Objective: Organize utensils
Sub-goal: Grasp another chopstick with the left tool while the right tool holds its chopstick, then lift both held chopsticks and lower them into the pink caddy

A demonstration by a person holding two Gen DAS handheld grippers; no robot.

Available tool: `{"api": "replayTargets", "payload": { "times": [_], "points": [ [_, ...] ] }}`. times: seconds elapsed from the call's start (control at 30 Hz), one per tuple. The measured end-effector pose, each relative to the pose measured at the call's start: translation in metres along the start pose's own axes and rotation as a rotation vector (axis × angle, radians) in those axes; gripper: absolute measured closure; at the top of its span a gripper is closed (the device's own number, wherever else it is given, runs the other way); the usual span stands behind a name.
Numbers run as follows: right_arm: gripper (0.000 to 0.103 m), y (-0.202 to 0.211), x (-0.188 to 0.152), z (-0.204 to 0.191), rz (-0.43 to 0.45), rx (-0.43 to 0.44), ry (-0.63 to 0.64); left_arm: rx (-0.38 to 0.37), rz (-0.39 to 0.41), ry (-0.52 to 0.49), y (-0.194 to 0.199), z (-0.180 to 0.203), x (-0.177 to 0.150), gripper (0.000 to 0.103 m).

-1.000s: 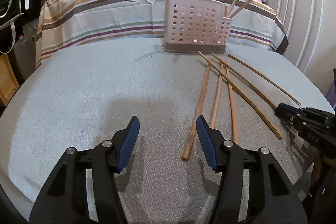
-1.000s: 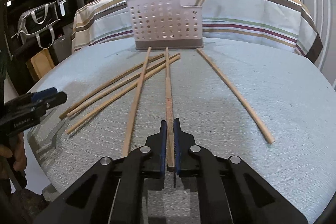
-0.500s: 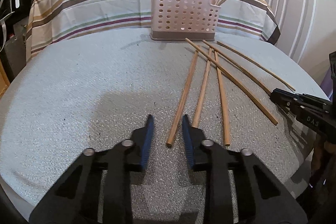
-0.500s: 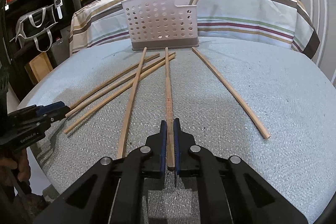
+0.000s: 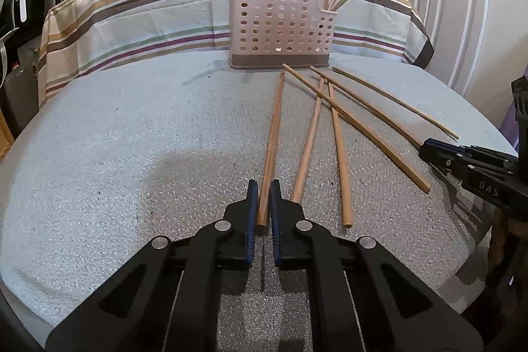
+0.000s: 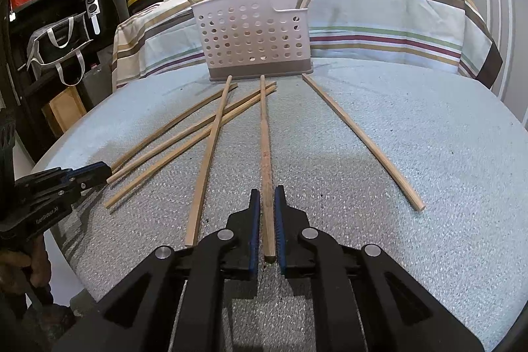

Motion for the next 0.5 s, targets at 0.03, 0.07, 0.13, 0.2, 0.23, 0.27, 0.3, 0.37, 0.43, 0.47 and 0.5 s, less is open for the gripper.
{"api": "replayTargets", "payload": {
  "times": [0.03,0.07,0.13,0.2,0.23,0.27,0.3,0.37,0.43,0.47,0.5],
  "points": [
    [0.095,0.001,0.0,0.0,0.001,0.001,-0.002,0.002,0.005,0.0,0.001,0.0,0.001,0.095],
    [0.096,0.002,0.0,0.001,0.007,0.001,-0.003,0.005,0.009,0.0,0.002,0.0,0.001,0.095],
    [0.096,0.006,0.002,-0.001,0.022,-0.002,0.002,0.013,0.025,0.001,0.007,-0.001,0.003,0.095],
    [0.096,0.013,0.005,-0.003,0.049,-0.009,0.014,0.023,0.046,0.003,0.013,-0.002,0.007,0.096],
    [0.096,0.015,0.006,-0.005,0.06,-0.013,0.019,0.026,0.057,0.005,0.016,-0.003,0.009,0.096],
    [0.096,0.018,0.007,-0.006,0.069,-0.015,0.023,0.027,0.065,0.007,0.018,-0.003,0.01,0.096],
    [0.096,0.02,0.009,-0.007,0.077,-0.016,0.026,0.03,0.077,0.01,0.021,-0.004,0.012,0.096],
    [0.096,0.026,0.013,-0.008,0.096,-0.017,0.028,0.035,0.097,0.013,0.027,-0.004,0.017,0.096],
    [0.096,0.03,0.016,-0.008,0.112,-0.016,0.029,0.04,0.114,0.016,0.032,-0.005,0.02,0.096],
    [0.096,0.033,0.018,-0.009,0.12,-0.016,0.028,0.042,0.122,0.017,0.035,-0.005,0.021,0.096],
    [0.096,0.035,0.02,-0.009,0.128,-0.016,0.027,0.044,0.128,0.018,0.038,-0.005,0.023,0.096]
  ]
}}
Point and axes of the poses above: each gripper's, at about its wrist camera, not at the fingertips, and y roughly against the way its jaws point, z to its right, x to its top, the point moved 1 cm from there along -y, roughly the way its jaws point, and after that the axes turned 1 degree about -y, right-handed, at the moved point
